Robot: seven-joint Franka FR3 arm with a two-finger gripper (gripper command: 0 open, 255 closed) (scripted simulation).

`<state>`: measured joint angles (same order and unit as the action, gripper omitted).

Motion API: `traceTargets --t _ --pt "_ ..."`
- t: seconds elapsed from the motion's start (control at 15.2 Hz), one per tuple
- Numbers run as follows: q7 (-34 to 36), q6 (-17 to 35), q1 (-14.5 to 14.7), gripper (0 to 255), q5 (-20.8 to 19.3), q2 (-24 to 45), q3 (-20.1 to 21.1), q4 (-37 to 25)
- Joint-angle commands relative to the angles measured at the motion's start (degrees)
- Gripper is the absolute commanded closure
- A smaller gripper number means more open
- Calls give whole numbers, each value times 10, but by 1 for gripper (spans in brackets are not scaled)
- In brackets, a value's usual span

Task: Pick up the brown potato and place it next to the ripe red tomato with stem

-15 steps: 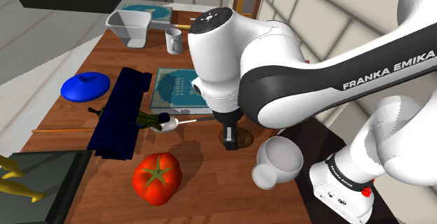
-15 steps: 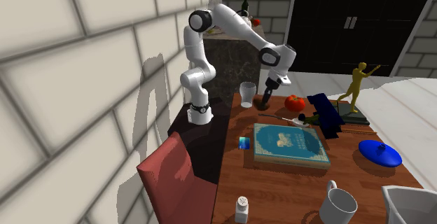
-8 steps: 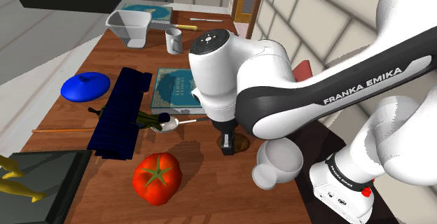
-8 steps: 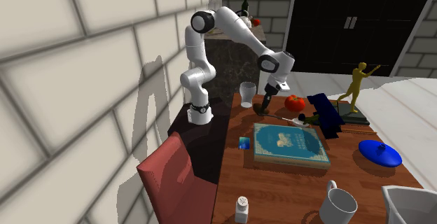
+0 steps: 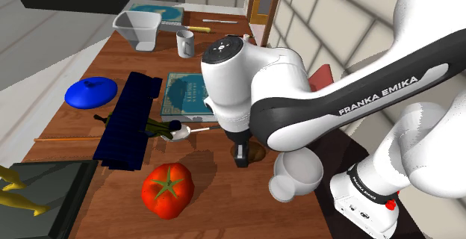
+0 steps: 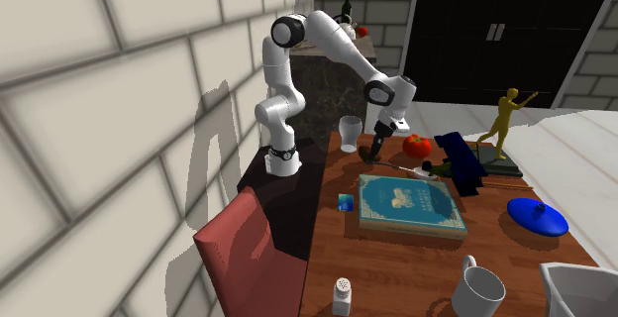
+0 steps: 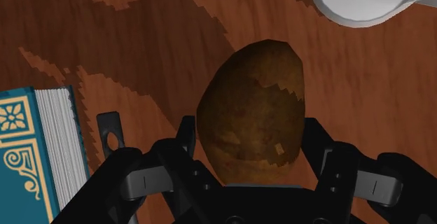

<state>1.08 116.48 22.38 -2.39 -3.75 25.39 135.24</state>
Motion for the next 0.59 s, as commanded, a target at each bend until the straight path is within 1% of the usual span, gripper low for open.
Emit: traceTargets --t 0.0,0.07,0.4,0.53 --pt "0 0 2 255 2 3 2 4" --pt "1 -1 2 0 1 5 2 2" --pt "0 0 2 0 2 3 2 4" --pt "-4 -40 2 0 8 -9 1 -26"
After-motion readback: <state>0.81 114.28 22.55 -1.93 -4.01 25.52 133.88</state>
